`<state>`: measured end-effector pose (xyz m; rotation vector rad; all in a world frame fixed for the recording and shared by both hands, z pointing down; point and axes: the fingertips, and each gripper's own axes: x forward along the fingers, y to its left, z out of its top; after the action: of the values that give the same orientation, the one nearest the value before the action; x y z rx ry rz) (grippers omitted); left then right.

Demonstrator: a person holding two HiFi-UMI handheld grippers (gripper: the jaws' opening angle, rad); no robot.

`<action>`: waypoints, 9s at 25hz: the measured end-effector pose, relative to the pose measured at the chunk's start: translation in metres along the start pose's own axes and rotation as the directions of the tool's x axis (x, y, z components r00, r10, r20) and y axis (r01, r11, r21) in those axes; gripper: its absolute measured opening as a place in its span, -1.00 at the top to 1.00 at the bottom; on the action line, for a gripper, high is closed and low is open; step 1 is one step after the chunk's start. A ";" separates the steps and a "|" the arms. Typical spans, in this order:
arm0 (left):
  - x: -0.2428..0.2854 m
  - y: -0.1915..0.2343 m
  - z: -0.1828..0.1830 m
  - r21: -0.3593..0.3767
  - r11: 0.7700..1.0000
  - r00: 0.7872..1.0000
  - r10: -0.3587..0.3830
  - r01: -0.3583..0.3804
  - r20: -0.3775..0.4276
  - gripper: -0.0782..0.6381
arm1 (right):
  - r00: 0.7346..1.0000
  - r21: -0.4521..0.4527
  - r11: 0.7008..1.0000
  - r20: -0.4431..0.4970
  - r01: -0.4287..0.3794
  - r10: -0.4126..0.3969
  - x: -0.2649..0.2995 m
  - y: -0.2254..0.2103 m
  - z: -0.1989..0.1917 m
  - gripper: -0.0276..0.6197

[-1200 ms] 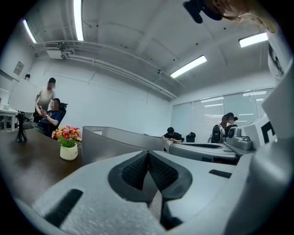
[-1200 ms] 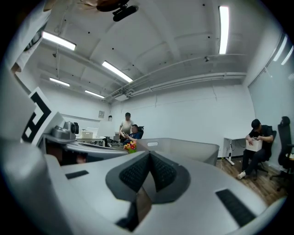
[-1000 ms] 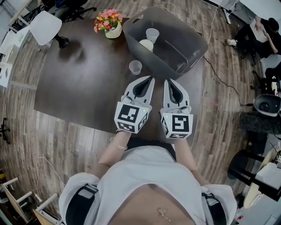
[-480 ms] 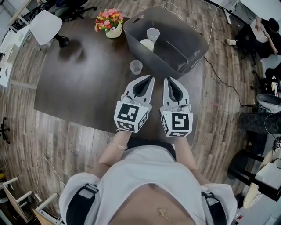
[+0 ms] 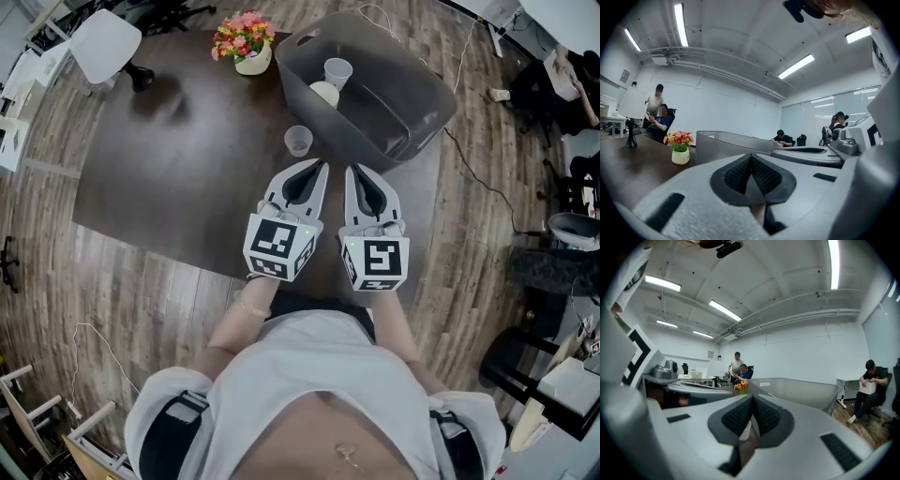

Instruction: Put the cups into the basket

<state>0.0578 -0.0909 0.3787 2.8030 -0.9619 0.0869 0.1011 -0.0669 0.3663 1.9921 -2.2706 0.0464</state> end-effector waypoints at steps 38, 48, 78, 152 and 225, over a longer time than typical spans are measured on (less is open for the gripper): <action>-0.035 0.123 -0.052 -0.170 0.954 0.968 0.235 -0.248 -0.092 0.75 | 0.942 0.124 0.988 -0.309 -0.097 0.131 0.110 0.063 -0.081 -0.18; -0.024 0.143 -0.071 -0.200 0.946 0.964 0.232 -0.255 -0.132 0.75 | 0.918 0.130 0.990 -0.386 -0.046 0.093 0.138 0.060 -0.113 -0.24; -0.011 0.178 -0.100 -0.243 0.928 0.952 0.242 -0.283 -0.186 0.75 | 0.861 0.090 0.993 -0.509 0.078 -0.022 0.173 0.047 -0.160 -0.23; 0.003 -0.046 -0.004 0.003 0.989 0.983 -0.145 0.146 -0.109 0.75 | 0.926 0.063 0.986 -0.339 -0.155 0.167 -0.038 -0.012 -0.014 -0.09; 0.110 0.088 0.052 -0.046 0.992 0.990 -0.122 0.119 -0.076 0.75 | 0.831 0.068 0.985 -0.529 -0.159 0.171 0.235 -0.155 -0.043 -0.09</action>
<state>0.0906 -0.2357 0.3526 2.7889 -0.7663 0.1586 0.2273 -0.3151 0.4258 1.5229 -2.0547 0.5714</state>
